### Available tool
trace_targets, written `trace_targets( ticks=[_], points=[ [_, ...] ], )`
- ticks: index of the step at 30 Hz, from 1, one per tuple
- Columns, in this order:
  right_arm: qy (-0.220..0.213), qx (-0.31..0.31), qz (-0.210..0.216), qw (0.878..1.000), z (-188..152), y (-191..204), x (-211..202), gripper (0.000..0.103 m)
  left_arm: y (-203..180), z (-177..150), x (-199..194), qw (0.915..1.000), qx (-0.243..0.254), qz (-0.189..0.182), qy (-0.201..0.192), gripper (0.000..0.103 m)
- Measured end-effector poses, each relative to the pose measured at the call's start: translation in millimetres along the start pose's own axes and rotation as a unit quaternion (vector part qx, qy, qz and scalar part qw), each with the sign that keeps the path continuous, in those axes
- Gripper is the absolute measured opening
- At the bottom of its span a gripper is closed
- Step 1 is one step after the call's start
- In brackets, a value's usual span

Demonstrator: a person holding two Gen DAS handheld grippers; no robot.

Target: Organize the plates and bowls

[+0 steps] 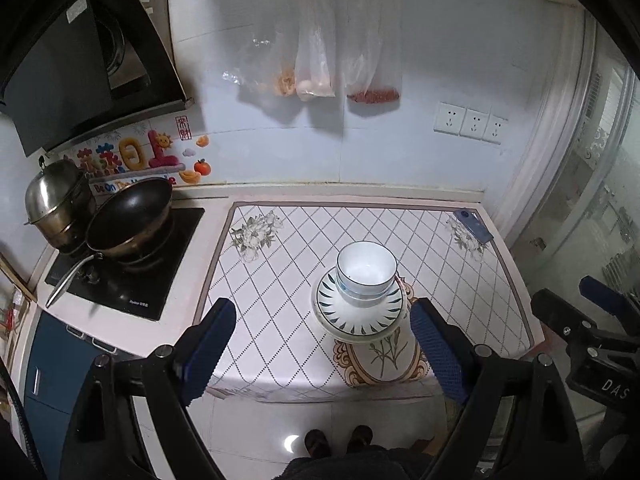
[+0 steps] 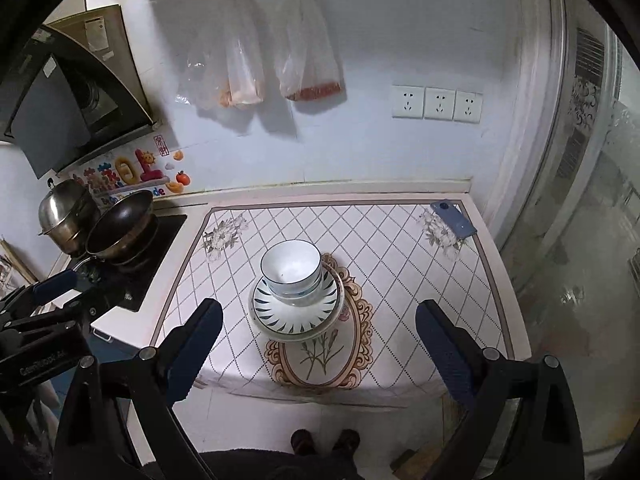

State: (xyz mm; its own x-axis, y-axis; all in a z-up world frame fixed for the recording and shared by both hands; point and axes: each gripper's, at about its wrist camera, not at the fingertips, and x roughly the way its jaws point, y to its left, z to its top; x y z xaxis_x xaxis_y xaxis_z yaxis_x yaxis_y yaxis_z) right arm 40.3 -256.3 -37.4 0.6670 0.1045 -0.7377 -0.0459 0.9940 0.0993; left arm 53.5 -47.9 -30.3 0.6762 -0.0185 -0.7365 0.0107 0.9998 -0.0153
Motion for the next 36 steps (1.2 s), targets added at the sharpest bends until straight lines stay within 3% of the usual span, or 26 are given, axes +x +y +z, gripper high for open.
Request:
trace_targets(
  ticks=[36],
  points=[
    [-0.023, -0.020, -0.015, 0.999, 21.1, 4.0, -2.3, 0.100, 4.2, 9.8, -2.3, 0.9998, -0.013, -0.004, -0.014, 0.089]
  ],
)
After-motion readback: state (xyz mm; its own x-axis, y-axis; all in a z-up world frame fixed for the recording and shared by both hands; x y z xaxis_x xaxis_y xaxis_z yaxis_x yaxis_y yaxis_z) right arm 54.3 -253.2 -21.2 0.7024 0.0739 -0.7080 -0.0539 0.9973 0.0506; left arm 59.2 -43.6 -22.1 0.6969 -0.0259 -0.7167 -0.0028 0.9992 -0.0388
